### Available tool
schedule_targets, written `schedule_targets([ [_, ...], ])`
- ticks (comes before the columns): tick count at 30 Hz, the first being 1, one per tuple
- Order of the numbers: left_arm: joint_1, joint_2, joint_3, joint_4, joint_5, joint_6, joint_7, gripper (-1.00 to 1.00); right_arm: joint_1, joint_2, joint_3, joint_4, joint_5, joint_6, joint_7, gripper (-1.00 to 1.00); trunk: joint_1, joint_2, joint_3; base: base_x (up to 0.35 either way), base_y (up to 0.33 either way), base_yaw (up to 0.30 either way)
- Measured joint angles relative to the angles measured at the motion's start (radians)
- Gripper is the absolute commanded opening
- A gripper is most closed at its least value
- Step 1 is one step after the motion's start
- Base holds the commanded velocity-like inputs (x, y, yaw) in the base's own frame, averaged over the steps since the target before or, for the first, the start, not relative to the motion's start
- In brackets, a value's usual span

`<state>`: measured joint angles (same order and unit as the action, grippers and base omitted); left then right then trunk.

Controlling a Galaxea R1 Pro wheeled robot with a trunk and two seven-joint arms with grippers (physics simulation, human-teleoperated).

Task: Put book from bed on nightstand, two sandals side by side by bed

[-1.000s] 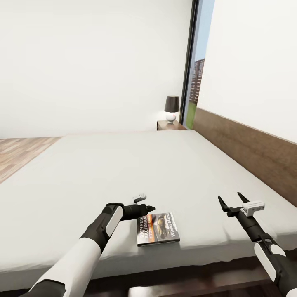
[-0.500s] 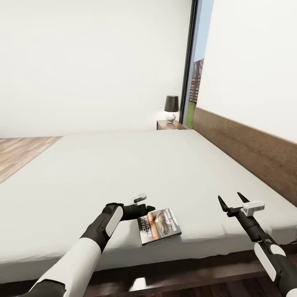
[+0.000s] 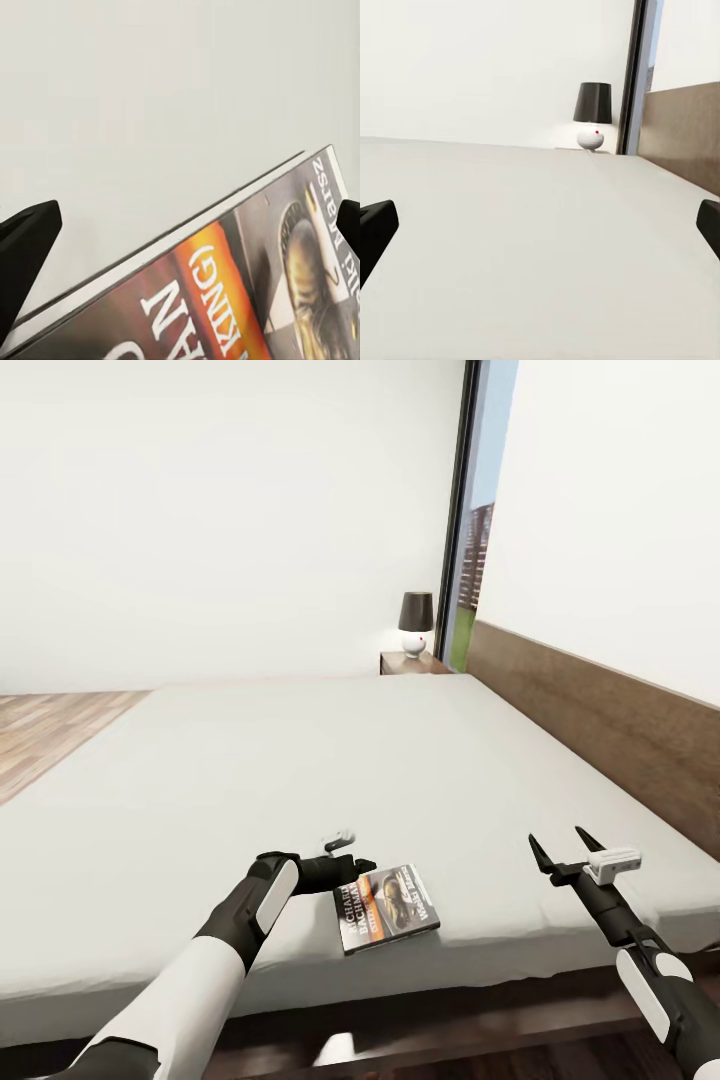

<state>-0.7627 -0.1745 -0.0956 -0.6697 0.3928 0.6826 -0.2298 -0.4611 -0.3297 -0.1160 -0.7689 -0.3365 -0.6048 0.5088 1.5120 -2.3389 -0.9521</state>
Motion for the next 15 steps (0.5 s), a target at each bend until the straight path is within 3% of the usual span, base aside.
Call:
schedule_targets([
  [15,0.0,0.0,0.0,0.0,0.0,0.001,0.0,1.0,0.0,0.0,0.0,0.001,0.0,0.0,0.0,1.0,0.0,0.0,0.0,0.0,0.0,0.0],
])
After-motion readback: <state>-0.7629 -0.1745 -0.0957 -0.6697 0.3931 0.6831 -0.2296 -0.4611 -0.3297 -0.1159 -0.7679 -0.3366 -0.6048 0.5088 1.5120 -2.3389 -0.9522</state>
